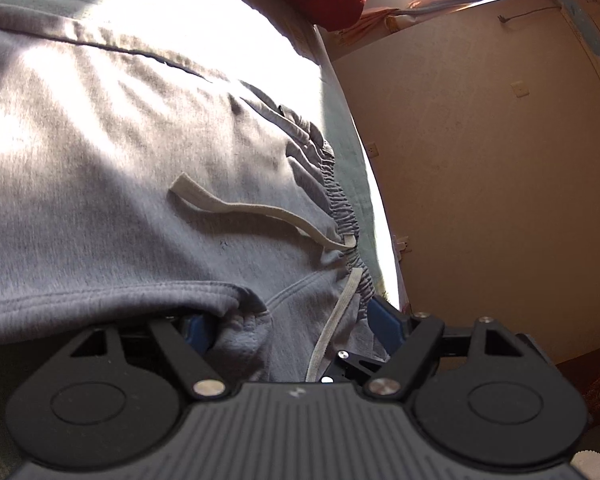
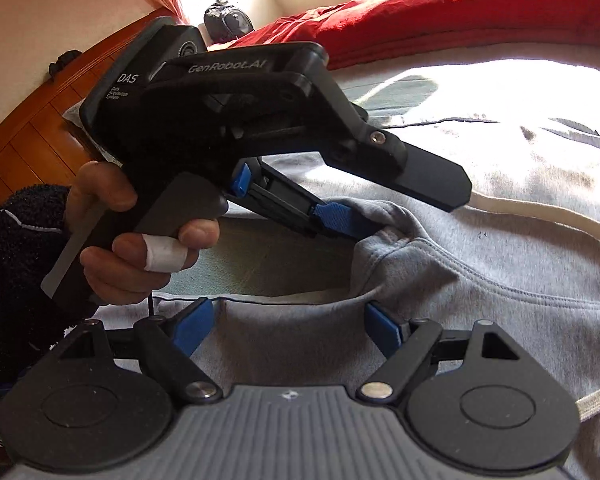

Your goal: Fold clothes

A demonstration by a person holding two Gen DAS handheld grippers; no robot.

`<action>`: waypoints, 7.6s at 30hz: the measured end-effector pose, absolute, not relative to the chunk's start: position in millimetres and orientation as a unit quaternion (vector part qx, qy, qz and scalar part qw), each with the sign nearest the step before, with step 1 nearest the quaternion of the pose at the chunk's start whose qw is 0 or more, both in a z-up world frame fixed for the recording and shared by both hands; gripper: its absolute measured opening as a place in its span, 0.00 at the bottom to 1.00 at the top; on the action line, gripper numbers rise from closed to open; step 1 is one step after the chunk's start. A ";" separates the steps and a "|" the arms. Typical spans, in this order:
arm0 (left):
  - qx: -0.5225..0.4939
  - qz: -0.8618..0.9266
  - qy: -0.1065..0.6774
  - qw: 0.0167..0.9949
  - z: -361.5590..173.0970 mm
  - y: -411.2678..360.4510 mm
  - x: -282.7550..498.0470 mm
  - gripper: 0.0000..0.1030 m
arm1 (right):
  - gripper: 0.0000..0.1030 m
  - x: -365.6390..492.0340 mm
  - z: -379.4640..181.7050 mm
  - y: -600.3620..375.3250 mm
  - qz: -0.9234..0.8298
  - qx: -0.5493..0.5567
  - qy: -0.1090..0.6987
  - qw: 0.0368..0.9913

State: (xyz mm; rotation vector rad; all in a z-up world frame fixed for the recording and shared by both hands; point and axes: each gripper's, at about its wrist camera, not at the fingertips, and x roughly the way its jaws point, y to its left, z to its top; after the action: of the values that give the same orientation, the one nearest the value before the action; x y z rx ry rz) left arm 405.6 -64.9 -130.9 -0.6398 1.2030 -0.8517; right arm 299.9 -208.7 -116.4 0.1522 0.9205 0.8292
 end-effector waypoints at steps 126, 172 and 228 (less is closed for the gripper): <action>-0.070 -0.078 0.523 0.846 -143.3 119.5 226.2 0.89 | 1.00 231.3 -150.6 -110.6 0.443 -0.196 0.503 0.716; 0.119 -0.136 0.558 0.810 -132.9 13.2 88.9 0.91 | 1.00 196.6 -153.6 -253.0 0.156 -0.146 0.601 0.770; 0.036 -0.037 0.539 0.841 -140.9 36.1 109.1 0.94 | 1.00 129.5 -135.3 -180.7 0.043 -0.035 0.564 0.824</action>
State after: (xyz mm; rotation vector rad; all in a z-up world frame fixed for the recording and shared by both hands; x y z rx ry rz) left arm 109.1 36.1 -140.9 0.0753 1.1399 -0.0783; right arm 129.5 -180.7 -135.3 -0.0741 1.1987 0.0920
